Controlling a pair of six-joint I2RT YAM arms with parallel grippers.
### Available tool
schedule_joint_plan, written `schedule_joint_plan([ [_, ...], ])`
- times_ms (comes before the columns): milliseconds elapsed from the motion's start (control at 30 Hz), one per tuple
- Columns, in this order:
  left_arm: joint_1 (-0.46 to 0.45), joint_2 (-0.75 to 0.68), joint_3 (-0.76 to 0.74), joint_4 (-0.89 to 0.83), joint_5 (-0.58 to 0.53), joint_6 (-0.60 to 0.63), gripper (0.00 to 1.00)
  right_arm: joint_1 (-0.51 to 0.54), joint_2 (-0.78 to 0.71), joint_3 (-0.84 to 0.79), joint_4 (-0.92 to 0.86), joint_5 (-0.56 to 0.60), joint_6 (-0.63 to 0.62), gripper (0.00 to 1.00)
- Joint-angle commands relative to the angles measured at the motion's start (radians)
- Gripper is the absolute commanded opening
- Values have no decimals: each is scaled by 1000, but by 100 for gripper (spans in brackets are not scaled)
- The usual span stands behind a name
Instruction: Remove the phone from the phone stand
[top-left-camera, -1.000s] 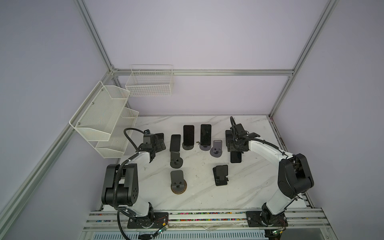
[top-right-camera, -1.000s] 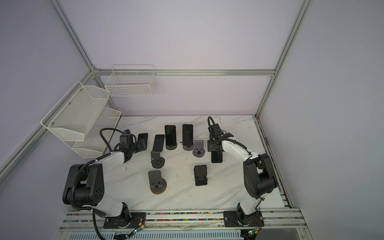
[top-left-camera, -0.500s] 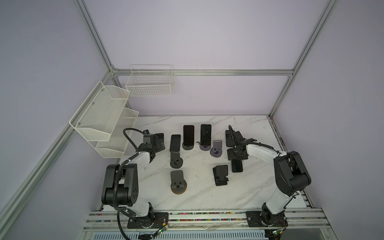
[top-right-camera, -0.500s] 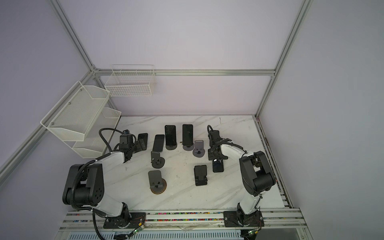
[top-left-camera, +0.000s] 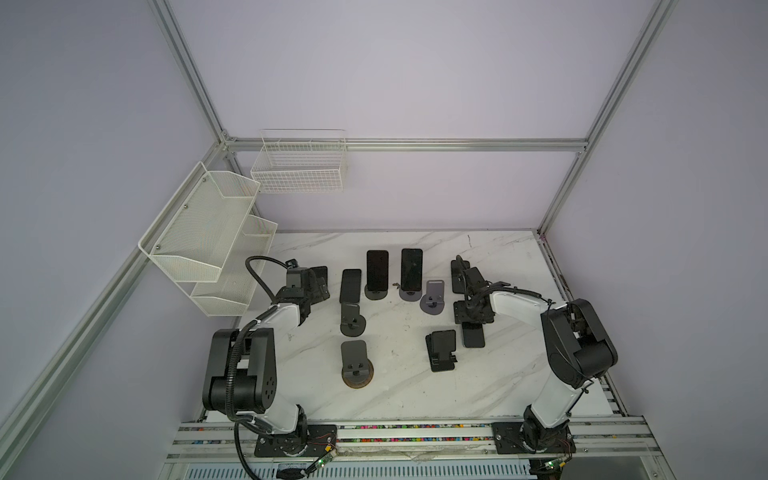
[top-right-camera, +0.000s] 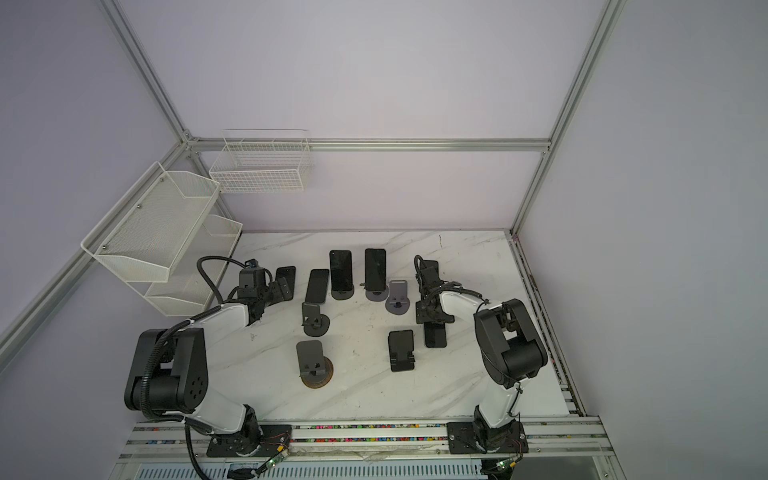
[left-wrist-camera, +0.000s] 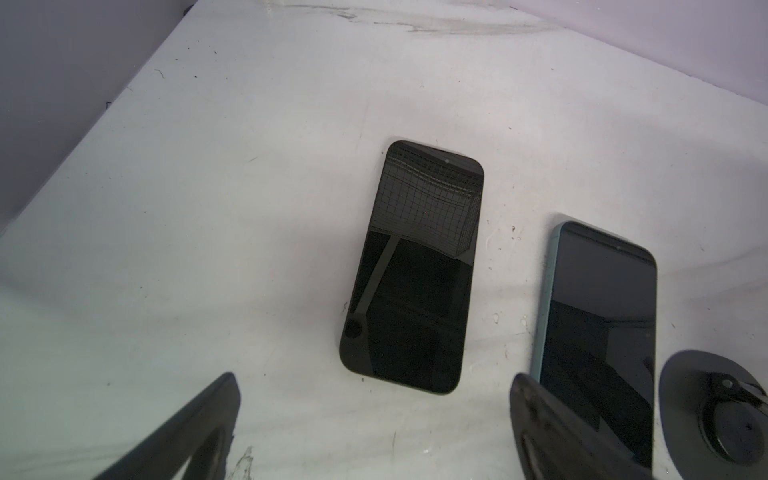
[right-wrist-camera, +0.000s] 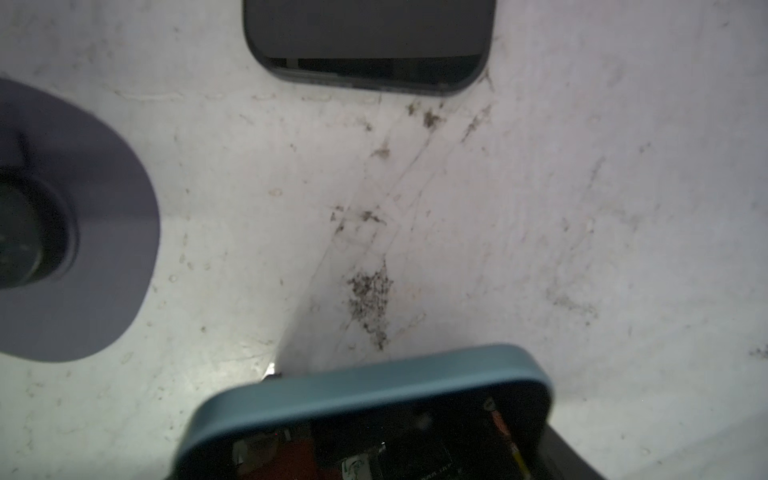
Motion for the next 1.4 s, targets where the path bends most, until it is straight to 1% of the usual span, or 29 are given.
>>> schedule_joint_plan([
  [0,7,-31,23,16,-20,-18,100,1,51,-36,12,30,27,69],
  [133,5,-25,32,10,-19,-17,100,3,52,-49,21,41,39,75],
  [367,6,-20,38,-1,-24,-23,100,3,78,-64,52,43,46,79],
  [733,8,-33,23,7,-15,-18,100,3,75,-88,75,49,51,79],
  [1067,7,-34,20,14,-10,-15,100,3,106,-82,82,56,47,80],
  [1200,8,-17,43,-9,-7,-15,99,4,74,-99,97,67,54,80],
  [1367,7,-25,33,1,-5,-14,100,4,50,-93,100,78,59,81],
])
